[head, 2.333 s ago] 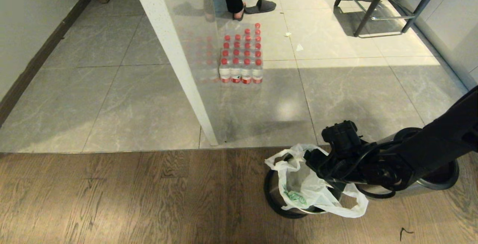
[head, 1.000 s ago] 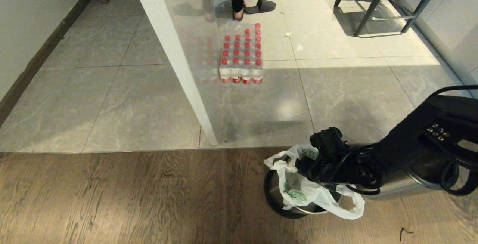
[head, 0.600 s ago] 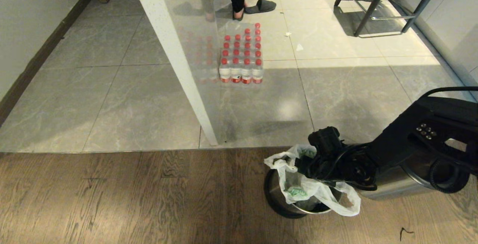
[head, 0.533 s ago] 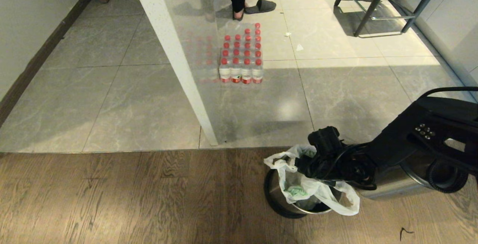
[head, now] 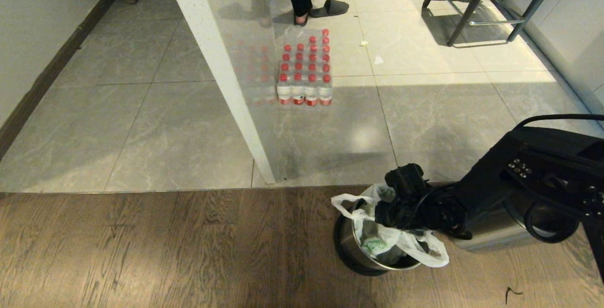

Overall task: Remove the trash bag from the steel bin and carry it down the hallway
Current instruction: Pick up the trash bag

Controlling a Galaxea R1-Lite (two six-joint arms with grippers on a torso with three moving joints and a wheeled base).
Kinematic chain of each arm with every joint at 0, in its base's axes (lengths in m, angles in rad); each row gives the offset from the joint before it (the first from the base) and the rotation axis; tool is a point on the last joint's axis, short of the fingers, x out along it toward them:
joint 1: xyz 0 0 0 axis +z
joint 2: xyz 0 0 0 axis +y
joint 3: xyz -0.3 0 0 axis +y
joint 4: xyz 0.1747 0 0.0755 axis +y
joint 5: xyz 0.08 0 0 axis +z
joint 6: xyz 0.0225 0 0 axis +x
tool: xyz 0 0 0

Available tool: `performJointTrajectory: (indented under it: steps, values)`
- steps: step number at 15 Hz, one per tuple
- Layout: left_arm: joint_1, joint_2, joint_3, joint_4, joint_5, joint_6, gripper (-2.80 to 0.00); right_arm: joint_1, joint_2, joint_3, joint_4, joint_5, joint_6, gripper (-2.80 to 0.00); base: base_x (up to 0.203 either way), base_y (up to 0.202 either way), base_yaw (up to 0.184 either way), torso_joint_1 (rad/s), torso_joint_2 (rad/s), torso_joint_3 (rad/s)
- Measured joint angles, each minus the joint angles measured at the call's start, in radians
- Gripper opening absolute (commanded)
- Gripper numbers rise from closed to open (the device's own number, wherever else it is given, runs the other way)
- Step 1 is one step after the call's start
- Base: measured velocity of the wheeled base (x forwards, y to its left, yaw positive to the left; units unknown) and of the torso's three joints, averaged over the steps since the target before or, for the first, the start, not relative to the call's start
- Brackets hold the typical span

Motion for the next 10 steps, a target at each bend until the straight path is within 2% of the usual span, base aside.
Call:
performJointTrajectory:
  steps: [2,10]
  values:
    - [0.0,0.0,0.0,0.0,0.0,0.0,-2.8,0.0,0.001,-0.005,-0.001,-0.004,-0.031,-2.8,0.0,0.0,0.0,0.0,0.0,0.0]
    - [0.0,0.0,0.0,0.0,0.0,0.0,-2.8,0.001,-0.072,0.019,0.006,-0.011,-0.031,-2.8,0.0,0.0,0.0,0.0,0.0,0.0]
